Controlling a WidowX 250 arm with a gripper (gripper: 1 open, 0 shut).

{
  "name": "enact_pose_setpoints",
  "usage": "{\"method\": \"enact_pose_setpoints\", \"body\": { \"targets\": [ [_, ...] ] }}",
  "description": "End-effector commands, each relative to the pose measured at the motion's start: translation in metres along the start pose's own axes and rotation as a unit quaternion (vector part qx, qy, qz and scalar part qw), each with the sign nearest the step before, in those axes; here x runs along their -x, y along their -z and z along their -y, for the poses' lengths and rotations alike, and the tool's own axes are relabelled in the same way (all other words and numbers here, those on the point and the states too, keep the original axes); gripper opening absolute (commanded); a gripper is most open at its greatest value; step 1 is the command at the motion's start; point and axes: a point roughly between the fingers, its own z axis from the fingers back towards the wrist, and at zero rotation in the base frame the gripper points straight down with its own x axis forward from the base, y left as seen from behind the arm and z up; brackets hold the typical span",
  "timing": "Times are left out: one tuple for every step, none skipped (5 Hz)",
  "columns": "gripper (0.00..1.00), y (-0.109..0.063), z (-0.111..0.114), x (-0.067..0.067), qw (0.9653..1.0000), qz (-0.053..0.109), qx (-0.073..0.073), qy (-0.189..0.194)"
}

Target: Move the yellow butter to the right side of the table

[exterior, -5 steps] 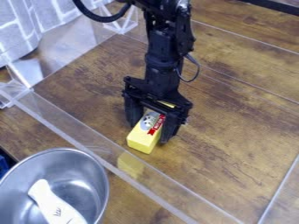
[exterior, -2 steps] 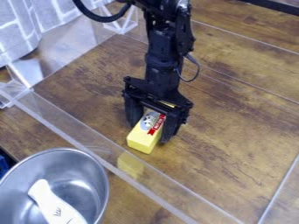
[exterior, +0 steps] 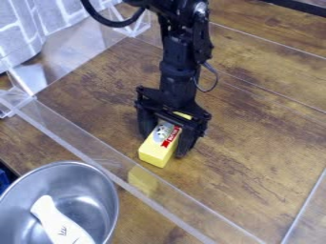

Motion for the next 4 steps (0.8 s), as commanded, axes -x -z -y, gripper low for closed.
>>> {"method": "enact_pose_setpoints", "body": {
  "targets": [
    [1.0, -0.0077, -0.0042, -0.0086, 0.9998, 0.019, 0.004, -0.004],
    [1.0, -0.0057, -0.0045, -0.0098, 0.9999, 0.016, 0.005, -0.004],
    [1.0, -0.0045, -0.0049, -0.0108, 0.9999, 0.013, 0.007, -0.003],
    [1.0, -0.0036, -0.0052, -0.0117, 0.9999, 0.01, 0.008, -0.003]
  ]
}}
